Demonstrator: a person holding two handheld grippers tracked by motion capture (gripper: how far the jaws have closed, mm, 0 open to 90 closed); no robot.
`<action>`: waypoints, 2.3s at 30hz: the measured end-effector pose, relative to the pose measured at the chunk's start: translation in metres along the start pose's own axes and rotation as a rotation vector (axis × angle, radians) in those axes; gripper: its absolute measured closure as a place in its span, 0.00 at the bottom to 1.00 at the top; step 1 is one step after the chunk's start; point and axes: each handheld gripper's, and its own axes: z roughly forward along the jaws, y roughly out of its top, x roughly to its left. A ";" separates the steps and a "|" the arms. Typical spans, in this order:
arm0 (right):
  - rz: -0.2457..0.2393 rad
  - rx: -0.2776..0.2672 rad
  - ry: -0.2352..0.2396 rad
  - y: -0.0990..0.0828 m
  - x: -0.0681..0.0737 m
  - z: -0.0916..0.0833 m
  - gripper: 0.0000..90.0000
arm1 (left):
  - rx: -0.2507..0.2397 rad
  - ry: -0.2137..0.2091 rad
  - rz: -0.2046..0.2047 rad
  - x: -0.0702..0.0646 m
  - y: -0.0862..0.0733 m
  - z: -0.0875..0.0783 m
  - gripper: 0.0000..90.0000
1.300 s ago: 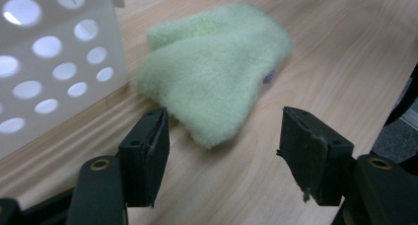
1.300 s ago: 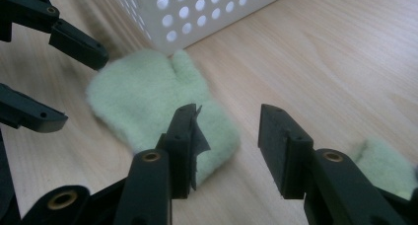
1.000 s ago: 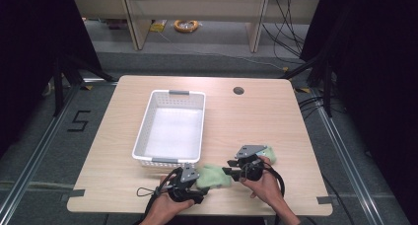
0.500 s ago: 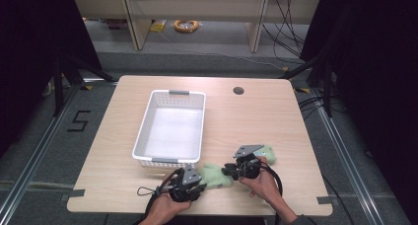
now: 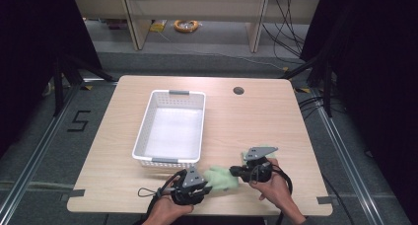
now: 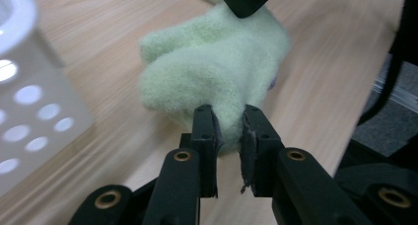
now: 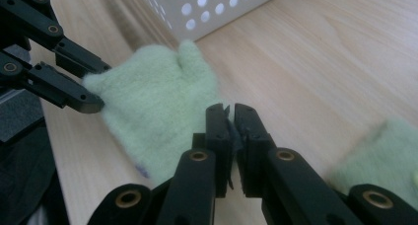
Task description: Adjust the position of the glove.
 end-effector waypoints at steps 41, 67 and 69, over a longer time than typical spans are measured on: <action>0.126 0.024 -0.320 -0.003 -0.045 -0.027 0.66 | -0.003 -0.010 -0.100 0.000 -0.002 -0.003 0.43; 0.103 0.063 -0.316 -0.005 -0.074 -0.011 0.95 | -0.011 0.004 -0.148 0.009 -0.009 -0.012 0.44; 0.087 0.068 -0.279 0.002 -0.067 -0.021 0.96 | -0.020 0.008 -0.147 0.010 -0.008 -0.013 0.44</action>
